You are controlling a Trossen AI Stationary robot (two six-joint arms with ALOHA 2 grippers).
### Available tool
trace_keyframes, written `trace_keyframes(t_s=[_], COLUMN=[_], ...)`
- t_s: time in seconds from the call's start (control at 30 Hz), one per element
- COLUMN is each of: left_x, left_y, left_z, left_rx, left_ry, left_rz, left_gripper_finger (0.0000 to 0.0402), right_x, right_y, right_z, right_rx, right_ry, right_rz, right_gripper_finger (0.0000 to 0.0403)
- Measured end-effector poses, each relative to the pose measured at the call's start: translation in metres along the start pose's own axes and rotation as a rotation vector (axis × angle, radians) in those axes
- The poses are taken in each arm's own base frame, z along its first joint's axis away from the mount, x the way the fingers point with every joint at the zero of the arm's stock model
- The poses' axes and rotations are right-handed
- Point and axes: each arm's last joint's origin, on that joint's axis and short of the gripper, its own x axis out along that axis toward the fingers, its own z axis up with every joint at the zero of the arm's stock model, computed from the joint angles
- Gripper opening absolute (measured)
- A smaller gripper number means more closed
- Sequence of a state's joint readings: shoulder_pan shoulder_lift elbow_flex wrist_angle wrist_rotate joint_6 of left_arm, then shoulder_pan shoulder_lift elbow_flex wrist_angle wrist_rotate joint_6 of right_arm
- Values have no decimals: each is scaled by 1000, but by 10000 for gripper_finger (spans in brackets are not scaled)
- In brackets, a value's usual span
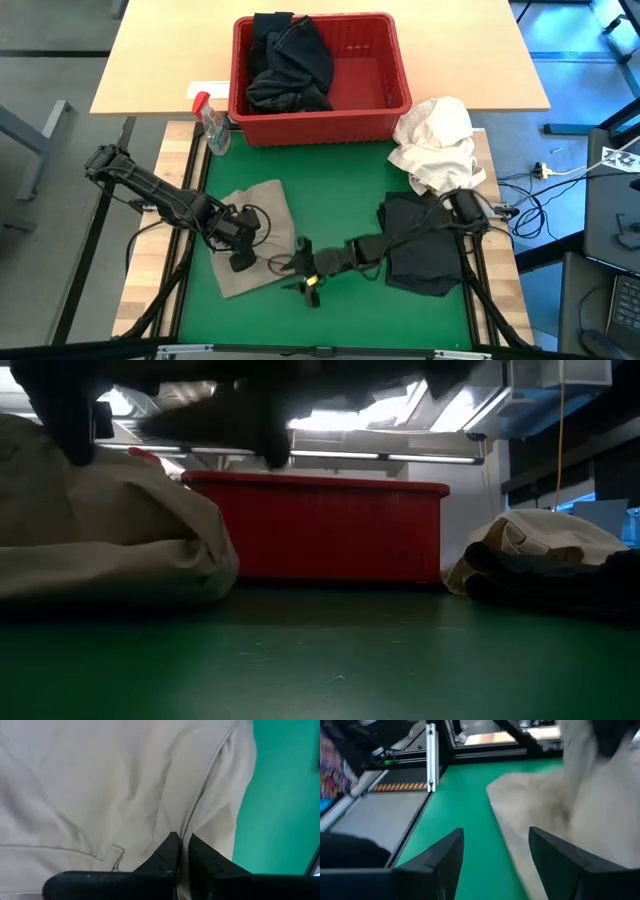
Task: Fold Laundry from Bin
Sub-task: Fold the brown shorts
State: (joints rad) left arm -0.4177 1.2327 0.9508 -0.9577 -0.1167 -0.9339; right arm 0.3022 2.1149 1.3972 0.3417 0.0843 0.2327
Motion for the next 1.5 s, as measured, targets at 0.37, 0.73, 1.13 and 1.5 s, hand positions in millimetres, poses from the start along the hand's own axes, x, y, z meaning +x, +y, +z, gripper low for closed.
trace_keyframes(t_s=[0.37,0.73,1.13,1.5], left_x=[-3,-4,25,31], left_y=[-20,-50,-79,-67], left_z=[0,-30,-25,-27], left_rx=[-22,-137,-193,-150], left_ry=[-100,-151,-223,-123], left_rz=[-140,-226,-282,-181], left_gripper_finger=[19,19,19,102], right_x=[48,47,47,40], right_y=[-14,-17,-30,-17], right_z=[-67,-72,-73,-66], right_rx=[70,116,146,139], right_ry=[4,55,94,159], right_rz=[-161,-241,-254,-157], right_gripper_finger=[222,222,222,222])
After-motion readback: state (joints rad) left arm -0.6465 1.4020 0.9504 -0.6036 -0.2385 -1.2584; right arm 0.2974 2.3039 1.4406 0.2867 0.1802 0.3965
